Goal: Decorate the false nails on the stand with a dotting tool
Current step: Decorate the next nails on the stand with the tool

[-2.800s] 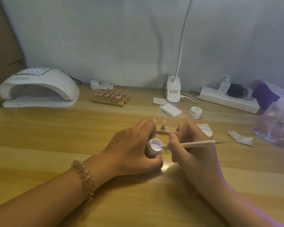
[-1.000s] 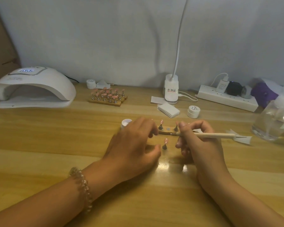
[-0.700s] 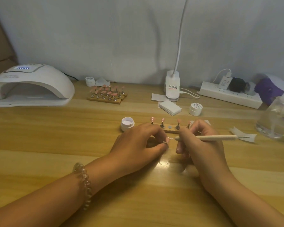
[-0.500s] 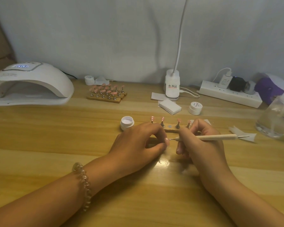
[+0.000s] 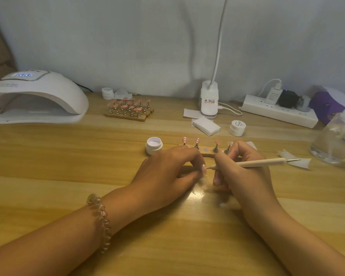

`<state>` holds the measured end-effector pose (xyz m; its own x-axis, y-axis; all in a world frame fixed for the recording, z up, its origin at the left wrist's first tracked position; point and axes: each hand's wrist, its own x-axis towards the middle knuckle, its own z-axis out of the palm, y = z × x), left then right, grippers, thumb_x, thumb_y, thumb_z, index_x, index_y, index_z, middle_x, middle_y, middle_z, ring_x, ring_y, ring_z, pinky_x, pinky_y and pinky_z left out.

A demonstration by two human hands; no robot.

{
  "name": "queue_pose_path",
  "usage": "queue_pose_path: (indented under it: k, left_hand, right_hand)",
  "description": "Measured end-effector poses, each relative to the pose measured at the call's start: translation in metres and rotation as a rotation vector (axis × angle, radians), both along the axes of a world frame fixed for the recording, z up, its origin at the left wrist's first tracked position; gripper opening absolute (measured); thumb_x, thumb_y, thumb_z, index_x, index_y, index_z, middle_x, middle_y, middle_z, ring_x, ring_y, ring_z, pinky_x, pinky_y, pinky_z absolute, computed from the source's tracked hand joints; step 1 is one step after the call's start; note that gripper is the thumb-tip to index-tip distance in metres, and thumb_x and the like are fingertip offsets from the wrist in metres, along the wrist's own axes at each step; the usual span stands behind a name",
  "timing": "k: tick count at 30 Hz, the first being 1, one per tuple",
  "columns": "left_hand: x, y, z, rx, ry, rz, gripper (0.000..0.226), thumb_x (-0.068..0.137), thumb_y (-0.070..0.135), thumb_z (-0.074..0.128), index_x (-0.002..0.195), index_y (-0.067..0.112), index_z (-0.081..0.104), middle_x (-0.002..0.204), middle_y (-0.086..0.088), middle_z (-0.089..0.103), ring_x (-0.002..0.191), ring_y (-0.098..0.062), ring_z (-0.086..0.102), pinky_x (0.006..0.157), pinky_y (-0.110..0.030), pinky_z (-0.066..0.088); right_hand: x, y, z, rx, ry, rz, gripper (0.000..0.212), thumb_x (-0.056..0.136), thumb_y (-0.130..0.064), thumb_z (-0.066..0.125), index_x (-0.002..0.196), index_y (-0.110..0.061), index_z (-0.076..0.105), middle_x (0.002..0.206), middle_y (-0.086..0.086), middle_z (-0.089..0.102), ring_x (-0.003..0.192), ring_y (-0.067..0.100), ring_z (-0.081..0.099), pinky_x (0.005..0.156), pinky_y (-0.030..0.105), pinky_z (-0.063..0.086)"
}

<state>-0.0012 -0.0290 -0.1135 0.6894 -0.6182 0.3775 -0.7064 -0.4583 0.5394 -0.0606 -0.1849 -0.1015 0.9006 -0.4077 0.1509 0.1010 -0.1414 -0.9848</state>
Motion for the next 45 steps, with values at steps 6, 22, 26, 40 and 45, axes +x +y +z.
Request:
queue_pose_path:
  k: [6,22,26,40,45]
  left_hand:
    - [-0.0002,0.0005,0.0001,-0.009,0.013,-0.012,0.005,0.089,0.029,0.066,0.089,0.033,0.062,0.09,0.016,0.062,0.068,0.008,0.048,0.057,-0.027,0.035]
    - [0.0006,0.001,0.0005,-0.019,0.04,-0.023,0.006,0.089,0.029,0.066,0.088,0.033,0.063,0.092,0.015,0.063,0.066,0.004,0.049,0.058,-0.029,0.039]
    - [0.0006,0.0012,0.0005,-0.019,0.035,-0.021,0.008,0.089,0.029,0.066,0.087,0.035,0.062,0.091,0.017,0.063,0.066,0.005,0.049,0.057,-0.028,0.037]
    - [0.0003,0.001,0.0007,-0.018,0.043,-0.023,0.006,0.089,0.028,0.067,0.088,0.033,0.063,0.092,0.014,0.064,0.067,0.008,0.048,0.058,-0.029,0.036]
    - [-0.0001,0.0011,0.0007,-0.021,0.042,-0.02,0.005,0.089,0.028,0.067,0.089,0.032,0.064,0.092,0.016,0.064,0.068,0.011,0.047,0.059,-0.027,0.034]
  right_hand:
    - [0.0005,0.0002,-0.0005,-0.008,-0.002,-0.002,0.034,0.079,-0.004,0.06,0.055,-0.02,0.042,0.042,0.01,0.056,0.038,0.017,0.048,0.04,0.025,0.038]
    - [0.001,0.0003,-0.0009,-0.015,0.006,0.002,0.027,0.077,-0.005,0.06,0.058,-0.015,0.043,0.044,0.013,0.058,0.04,0.02,0.049,0.045,0.03,0.041]
    - [0.0007,0.0,-0.0015,-0.013,0.005,0.004,0.028,0.077,-0.004,0.06,0.058,-0.014,0.043,0.044,0.014,0.057,0.037,0.017,0.049,0.042,0.025,0.04]
    - [0.0017,-0.0004,-0.0024,-0.03,0.001,0.004,0.027,0.078,-0.004,0.06,0.058,-0.015,0.045,0.045,0.013,0.058,0.04,0.018,0.05,0.047,0.029,0.041]
    - [0.0016,-0.0011,-0.0034,-0.02,-0.003,-0.001,0.029,0.079,-0.004,0.06,0.058,-0.016,0.044,0.044,0.014,0.057,0.039,0.019,0.049,0.048,0.032,0.04]
